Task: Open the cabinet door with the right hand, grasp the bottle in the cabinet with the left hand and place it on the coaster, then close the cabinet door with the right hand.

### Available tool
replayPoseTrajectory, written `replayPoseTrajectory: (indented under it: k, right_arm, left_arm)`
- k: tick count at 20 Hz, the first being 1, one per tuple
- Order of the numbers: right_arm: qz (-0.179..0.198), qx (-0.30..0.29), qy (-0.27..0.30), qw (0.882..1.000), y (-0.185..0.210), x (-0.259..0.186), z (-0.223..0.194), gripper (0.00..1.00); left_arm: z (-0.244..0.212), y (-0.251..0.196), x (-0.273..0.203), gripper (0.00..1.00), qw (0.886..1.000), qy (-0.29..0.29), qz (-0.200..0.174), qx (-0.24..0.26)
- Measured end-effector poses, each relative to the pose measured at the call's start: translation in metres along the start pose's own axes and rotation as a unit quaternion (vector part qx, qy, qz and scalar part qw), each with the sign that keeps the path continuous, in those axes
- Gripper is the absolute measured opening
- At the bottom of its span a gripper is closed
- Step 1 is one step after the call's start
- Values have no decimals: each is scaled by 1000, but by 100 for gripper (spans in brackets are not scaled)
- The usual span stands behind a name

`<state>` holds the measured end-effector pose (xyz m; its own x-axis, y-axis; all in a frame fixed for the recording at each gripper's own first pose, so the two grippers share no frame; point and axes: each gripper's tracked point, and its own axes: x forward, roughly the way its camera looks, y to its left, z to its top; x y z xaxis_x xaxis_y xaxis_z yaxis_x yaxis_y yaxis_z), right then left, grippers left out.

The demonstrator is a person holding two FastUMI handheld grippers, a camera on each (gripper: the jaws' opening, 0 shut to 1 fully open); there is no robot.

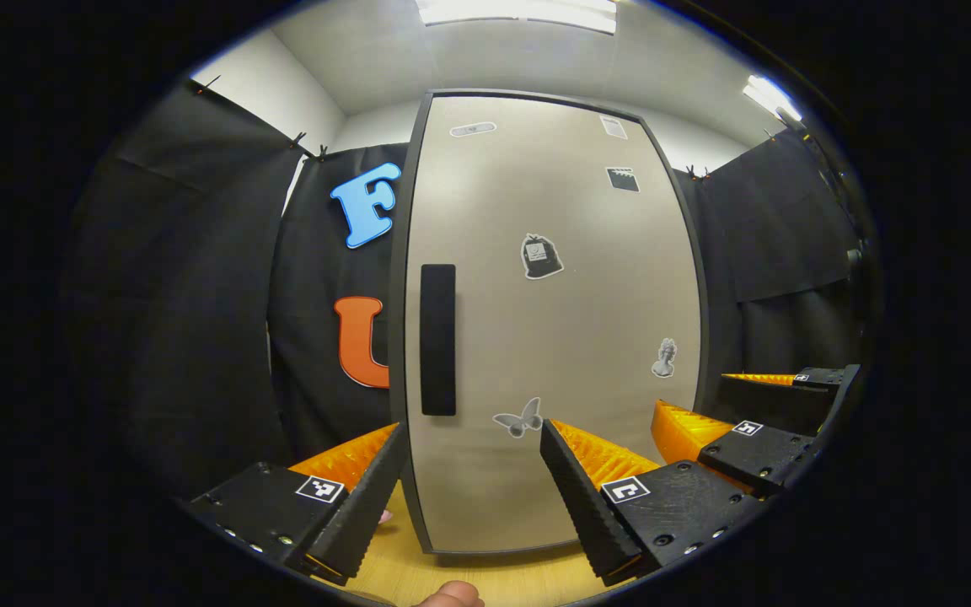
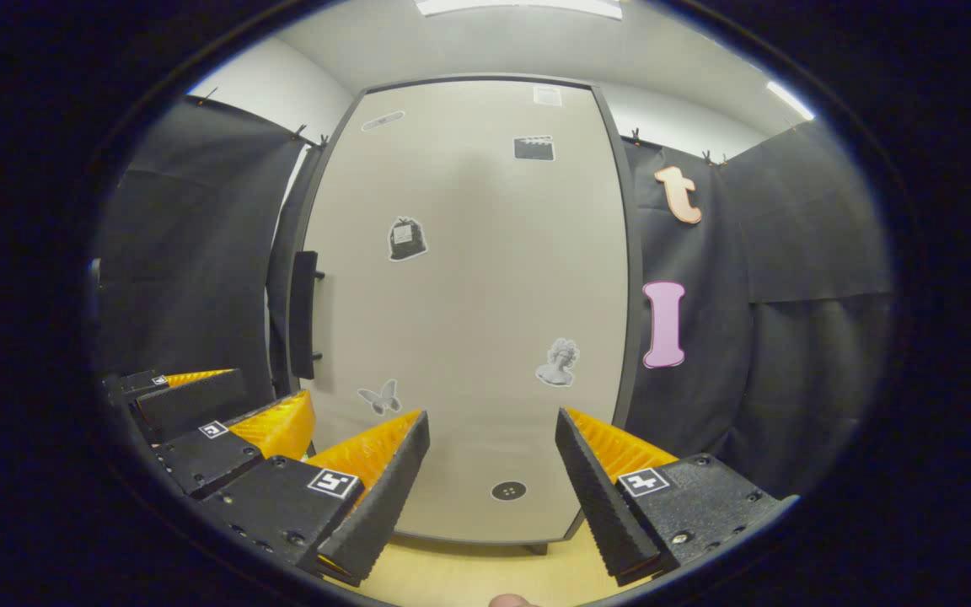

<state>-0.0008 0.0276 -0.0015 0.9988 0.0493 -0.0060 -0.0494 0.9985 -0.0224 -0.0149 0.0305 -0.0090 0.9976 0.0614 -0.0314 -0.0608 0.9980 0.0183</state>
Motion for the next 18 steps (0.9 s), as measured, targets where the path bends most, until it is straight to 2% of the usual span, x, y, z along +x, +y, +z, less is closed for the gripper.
replayPoseTrajectory:
  k: [8,18]
  right_arm:
    - [15,5,3,1000,18,23,-2,97]
    - [74,-3,-24,997,87,68,16,97]
  left_arm:
    - [1,47,-14,95,999,3,51,16]
    - [-9,128,-43,95,989,27,140,32]
